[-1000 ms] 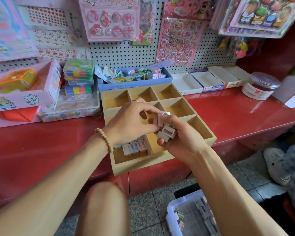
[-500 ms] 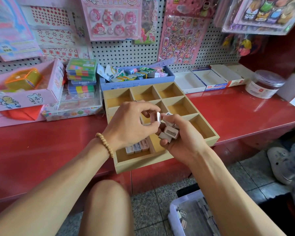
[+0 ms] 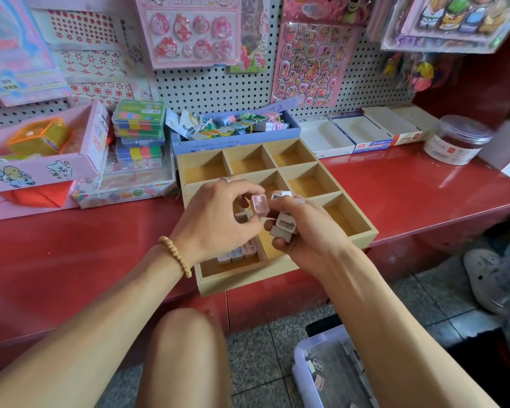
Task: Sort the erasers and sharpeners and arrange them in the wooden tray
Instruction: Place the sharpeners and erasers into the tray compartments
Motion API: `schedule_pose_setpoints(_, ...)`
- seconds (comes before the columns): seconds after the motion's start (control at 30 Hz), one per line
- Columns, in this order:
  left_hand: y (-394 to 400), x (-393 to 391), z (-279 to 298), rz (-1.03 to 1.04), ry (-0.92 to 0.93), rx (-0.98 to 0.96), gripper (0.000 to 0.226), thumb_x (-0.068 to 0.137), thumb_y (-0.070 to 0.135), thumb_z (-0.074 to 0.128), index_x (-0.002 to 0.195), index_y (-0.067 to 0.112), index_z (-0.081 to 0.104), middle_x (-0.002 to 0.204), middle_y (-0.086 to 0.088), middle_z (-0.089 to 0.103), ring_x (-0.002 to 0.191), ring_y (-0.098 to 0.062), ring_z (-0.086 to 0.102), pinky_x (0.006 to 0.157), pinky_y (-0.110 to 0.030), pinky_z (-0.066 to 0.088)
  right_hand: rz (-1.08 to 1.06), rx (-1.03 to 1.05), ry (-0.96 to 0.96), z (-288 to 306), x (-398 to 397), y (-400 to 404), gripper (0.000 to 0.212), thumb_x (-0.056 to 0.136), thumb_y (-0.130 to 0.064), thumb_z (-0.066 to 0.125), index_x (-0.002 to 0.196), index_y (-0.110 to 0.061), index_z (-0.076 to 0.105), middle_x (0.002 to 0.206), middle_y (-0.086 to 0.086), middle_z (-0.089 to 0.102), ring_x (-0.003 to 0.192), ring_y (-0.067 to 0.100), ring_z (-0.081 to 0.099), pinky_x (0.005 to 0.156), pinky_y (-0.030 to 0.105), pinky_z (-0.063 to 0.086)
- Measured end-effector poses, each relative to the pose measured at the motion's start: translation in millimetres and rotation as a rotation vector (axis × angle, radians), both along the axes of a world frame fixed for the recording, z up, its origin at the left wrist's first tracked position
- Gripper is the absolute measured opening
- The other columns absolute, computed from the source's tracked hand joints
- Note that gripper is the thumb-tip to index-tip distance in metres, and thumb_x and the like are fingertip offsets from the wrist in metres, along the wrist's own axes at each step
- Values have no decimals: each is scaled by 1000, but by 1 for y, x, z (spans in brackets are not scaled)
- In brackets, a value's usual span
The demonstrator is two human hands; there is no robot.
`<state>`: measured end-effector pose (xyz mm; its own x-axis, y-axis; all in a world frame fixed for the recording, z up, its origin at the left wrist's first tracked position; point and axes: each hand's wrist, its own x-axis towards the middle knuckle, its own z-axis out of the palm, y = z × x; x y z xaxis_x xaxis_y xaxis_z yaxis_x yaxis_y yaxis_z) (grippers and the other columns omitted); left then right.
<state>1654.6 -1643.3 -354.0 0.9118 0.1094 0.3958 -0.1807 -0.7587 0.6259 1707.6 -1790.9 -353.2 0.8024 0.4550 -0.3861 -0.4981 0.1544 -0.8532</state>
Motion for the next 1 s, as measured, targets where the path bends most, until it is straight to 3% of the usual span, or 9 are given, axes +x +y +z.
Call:
schedule_pose_setpoints(0.13, 2, -3, -2, 39, 26, -42, 25, 74, 8, 72, 97, 18, 75, 81, 23, 62, 69, 9, 59, 68, -12, 49, 38, -65, -89, -1, -1, 6, 13, 91, -6, 63, 98, -17, 58, 80, 7, 62, 56, 12, 55, 45, 24, 36)
schedule_pose_setpoints(0.27, 4, -5, 0, 26, 66, -104, 21, 72, 11, 76, 91, 21, 75, 83, 14, 70, 79, 1, 64, 73, -20, 55, 31, -79, -101, -3, -2, 10, 13, 91, -6, 64, 95, -17, 58, 76, 4, 61, 54, 12, 55, 44, 24, 37)
schedule_pose_setpoints(0.33, 11, -6, 2, 43, 106, -104, 17, 72, 14, 79, 87, 22, 75, 83, 13, 71, 79, -1, 63, 73, -14, 51, 24, -86, -104, -4, -1, 8, 13, 91, -7, 64, 95, -17, 58, 77, 4, 62, 55, 13, 55, 45, 25, 36)
schedule_pose_setpoints(0.6, 41, -32, 0, 84, 553, 288, 31, 67, 31, 86, 92, 33, 68, 94, 12, 52, 91, -8, 53, 75, -27, 38, -43, -87, -99, -9, 7, -7, 7, 92, -13, 65, 88, -17, 61, 72, 3, 62, 58, 14, 56, 45, 23, 37)
schedule_pose_setpoints(0.8, 35, -29, -4, 157, 631, 406, 32, 66, 29, 83, 92, 36, 65, 92, 13, 46, 94, -13, 49, 77, -32, 47, -27, -99, -106, -11, 7, -9, 5, 91, -15, 67, 91, -16, 61, 75, 3, 64, 61, 13, 59, 46, 25, 40)
schedule_pose_setpoints(0.9, 30, -28, -5, 159, 642, 475, 31, 66, 34, 83, 90, 35, 64, 86, 12, 41, 94, -16, 49, 72, -31, 43, -34, -94, -103, -10, 8, -9, 5, 92, -15, 66, 91, -16, 61, 74, 3, 63, 60, 13, 58, 46, 24, 39)
schedule_pose_setpoints(1.0, 27, -28, -8, 170, 628, 544, 36, 69, 36, 80, 100, 34, 63, 94, 6, 44, 101, -18, 51, 74, -31, 41, -30, -99, -106, -10, 8, -8, 5, 92, -16, 66, 91, -16, 61, 75, 3, 63, 60, 13, 58, 46, 24, 40)
